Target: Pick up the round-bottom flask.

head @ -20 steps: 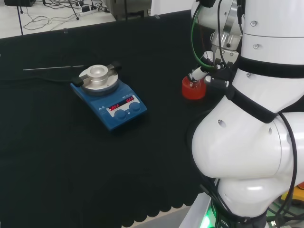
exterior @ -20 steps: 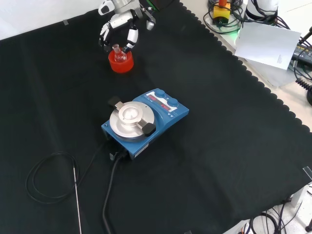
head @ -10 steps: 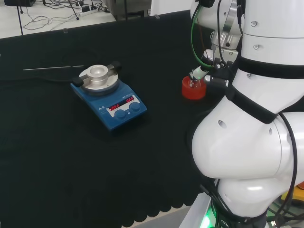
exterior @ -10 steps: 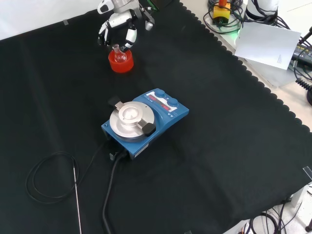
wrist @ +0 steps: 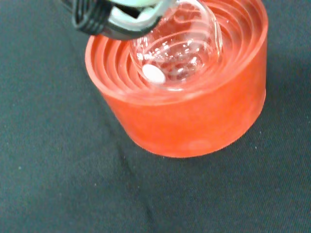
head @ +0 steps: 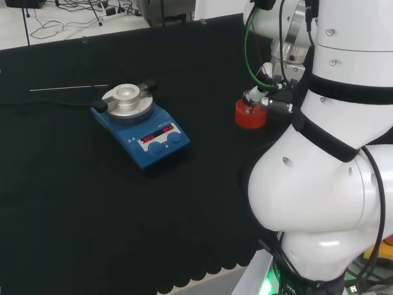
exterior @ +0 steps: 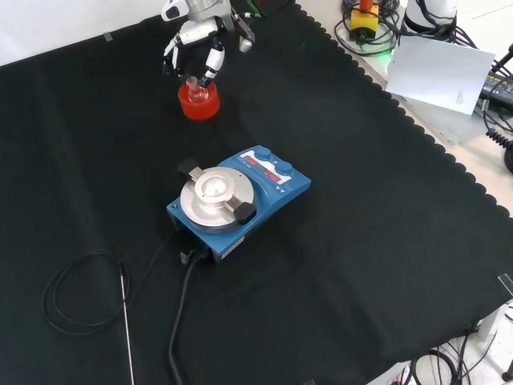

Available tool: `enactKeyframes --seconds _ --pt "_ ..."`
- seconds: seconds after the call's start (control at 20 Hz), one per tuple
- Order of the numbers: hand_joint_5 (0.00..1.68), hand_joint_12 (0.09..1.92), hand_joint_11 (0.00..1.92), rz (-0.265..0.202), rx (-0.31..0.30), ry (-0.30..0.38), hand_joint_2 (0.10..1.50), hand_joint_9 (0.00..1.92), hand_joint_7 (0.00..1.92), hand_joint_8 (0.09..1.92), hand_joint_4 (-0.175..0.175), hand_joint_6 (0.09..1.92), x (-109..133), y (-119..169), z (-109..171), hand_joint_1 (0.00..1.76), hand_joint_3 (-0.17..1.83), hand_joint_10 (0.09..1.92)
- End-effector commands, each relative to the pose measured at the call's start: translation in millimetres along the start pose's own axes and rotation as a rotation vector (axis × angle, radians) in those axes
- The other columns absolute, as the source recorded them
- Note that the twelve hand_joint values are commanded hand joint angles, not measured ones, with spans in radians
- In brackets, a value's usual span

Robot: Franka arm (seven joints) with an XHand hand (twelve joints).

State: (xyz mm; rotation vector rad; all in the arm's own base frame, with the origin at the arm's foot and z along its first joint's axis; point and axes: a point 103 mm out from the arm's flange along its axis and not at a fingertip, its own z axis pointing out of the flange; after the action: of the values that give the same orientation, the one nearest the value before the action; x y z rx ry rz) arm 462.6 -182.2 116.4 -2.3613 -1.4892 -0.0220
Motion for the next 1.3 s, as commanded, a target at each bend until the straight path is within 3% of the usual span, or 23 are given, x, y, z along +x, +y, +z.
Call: enactKeyframes --seconds 0.05,0.35,0.5,0.6,0.7,0.8,0.95,1.3 --pt "1.12 1.28 0.51 0.001 -0.007 0.007 0.75 0.71 0.48 0.68 0.172 0.93 -7.0 -3.8 -14.0 1.08 0.62 0.58" --pt "1.12 1.28 0.53 0.0 -0.019 0.004 0.74 0.72 0.48 0.68 0.167 0.94 -1.4 -8.9 -22.8 1.08 0.64 0.58" --pt "1.1 1.28 0.52 -0.004 0.024 0.045 0.75 0.71 0.47 0.68 0.138 0.96 -3.6 -9.6 -18.2 1.08 0.63 0.58" --pt "1.07 1.29 0.5 -0.014 0.044 0.048 0.82 0.67 0.43 0.7 0.122 0.96 -4.2 -9.7 -14.5 1.07 0.51 0.6" --pt "0.91 1.32 0.44 -0.029 0.081 0.047 0.75 0.61 0.37 0.71 -0.009 0.9 -3.9 -8.9 -10.5 0.99 0.53 0.63" --pt "0.7 1.33 0.39 -0.049 0.088 0.027 0.66 0.54 0.31 0.72 -0.055 0.85 -2.5 -10.2 -7.0 0.95 0.6 0.66" --pt "0.45 1.36 0.3 -0.075 0.074 0.018 0.57 0.47 0.23 0.72 -0.056 0.7 -1.0 -13.0 -2.9 0.93 0.63 0.69" --pt "0.38 1.38 0.25 -0.115 0.075 -0.015 0.52 0.43 0.19 0.71 -0.052 0.54 2.9 -13.7 1.8 0.93 0.63 0.7"
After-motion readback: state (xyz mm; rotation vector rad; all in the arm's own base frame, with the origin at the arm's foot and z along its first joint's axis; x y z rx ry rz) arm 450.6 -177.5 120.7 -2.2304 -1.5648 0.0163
